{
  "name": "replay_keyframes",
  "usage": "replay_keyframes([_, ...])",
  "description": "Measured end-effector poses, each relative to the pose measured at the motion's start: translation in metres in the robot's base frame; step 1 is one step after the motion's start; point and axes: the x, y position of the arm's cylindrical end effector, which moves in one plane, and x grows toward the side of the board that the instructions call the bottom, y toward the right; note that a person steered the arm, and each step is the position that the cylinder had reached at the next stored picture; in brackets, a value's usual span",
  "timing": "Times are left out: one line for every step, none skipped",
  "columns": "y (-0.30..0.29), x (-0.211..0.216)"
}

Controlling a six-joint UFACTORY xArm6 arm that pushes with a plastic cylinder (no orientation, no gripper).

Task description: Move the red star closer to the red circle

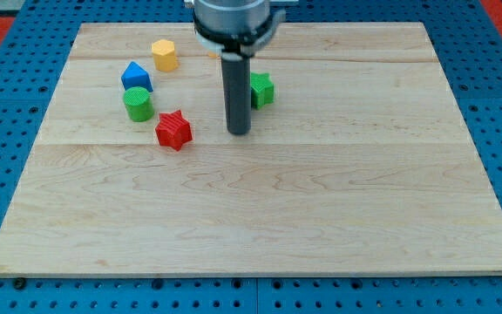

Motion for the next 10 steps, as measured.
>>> replay_keyframes([-0.043, 0.051])
replay_keyframes([-0.091, 0.039])
replay_keyframes([-0.089, 0.019])
replay_keyframes([-0.089, 0.010])
replay_keyframes([-0.090, 0.008])
replay_keyframes([-0.110, 0.001])
replay_keyframes([-0.116, -0.017])
replay_keyframes([-0.108, -0.038])
replay_keyframes([-0.093, -0.056])
replay_keyframes([-0.069, -0.059])
